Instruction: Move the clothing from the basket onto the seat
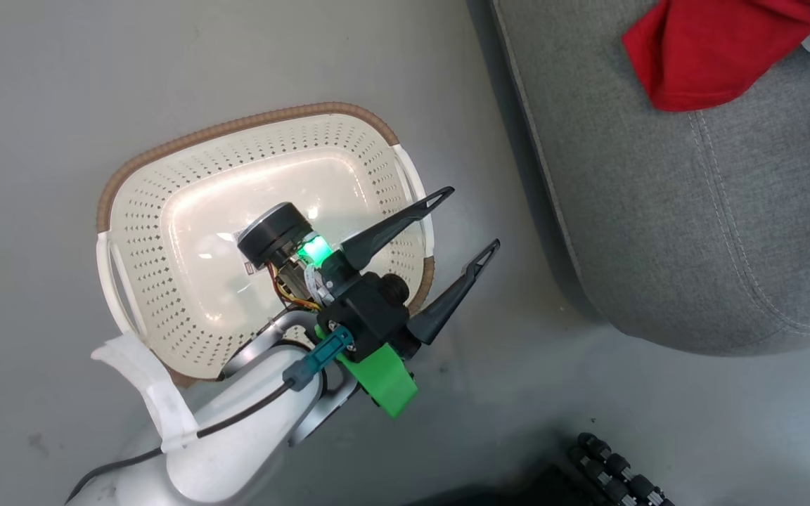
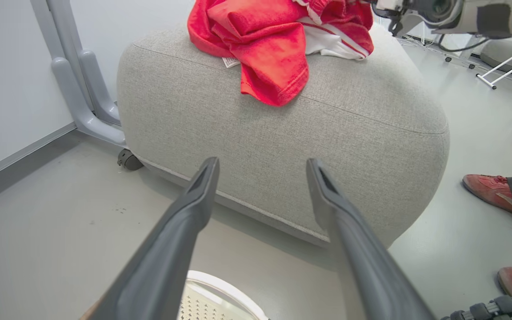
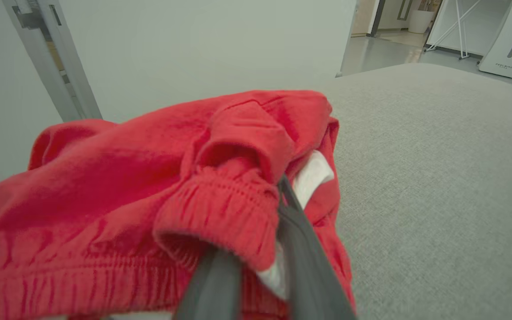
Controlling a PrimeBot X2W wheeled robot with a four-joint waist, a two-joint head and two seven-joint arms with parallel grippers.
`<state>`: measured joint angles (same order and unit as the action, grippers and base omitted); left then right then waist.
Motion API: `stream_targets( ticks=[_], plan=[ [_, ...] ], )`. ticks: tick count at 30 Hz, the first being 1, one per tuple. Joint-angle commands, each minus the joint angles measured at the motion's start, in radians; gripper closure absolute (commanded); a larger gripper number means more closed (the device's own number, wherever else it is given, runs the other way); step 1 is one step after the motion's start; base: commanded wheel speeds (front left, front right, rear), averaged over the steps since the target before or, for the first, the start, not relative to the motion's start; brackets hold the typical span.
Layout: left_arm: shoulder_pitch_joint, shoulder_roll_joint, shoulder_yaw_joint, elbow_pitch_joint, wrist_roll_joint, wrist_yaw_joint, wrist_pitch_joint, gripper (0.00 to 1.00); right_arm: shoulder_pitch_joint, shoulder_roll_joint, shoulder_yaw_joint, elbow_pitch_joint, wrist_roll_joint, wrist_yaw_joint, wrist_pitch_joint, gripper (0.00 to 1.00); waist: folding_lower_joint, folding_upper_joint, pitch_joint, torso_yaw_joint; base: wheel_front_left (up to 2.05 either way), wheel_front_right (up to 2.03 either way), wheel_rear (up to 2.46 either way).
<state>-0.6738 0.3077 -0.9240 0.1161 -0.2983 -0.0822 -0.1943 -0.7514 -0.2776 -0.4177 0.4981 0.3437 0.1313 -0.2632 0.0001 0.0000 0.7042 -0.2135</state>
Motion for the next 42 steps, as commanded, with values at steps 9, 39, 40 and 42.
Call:
stream_targets(
  ticks=[9,39,40,42],
  plan=[
    [0.077,-0.038,0.060,0.048,-0.078,0.044,-0.054,0.00,0.242,0.132,-0.028,-0.112,-0.067,-0.001,-0.002,0.00,-0.0001,0.0000,-0.131,-0.034,0.00,0.00,0.00],
    [0.601,-0.216,0.695,-0.088,0.015,-0.002,-0.070,0.00,0.606,0.180,0.426,-0.371,-0.108,-0.001,-0.002,0.00,-0.0001,0.0000,-0.564,0.233,0.00,0.00,0.00],
    [0.620,-0.220,0.718,-0.091,0.023,-0.005,-0.070,0.00,0.614,0.178,0.435,-0.377,-0.111,-0.001,-0.002,0.00,-0.0001,0.0000,-0.578,0.240,0.00,0.00,0.00],
    [0.654,-0.226,0.753,-0.094,0.039,-0.012,-0.070,0.00,0.632,0.172,0.454,-0.383,-0.117,-0.001,-0.002,0.00,-0.0001,0.0000,-0.605,0.249,0.00,0.00,0.00]
  ],
)
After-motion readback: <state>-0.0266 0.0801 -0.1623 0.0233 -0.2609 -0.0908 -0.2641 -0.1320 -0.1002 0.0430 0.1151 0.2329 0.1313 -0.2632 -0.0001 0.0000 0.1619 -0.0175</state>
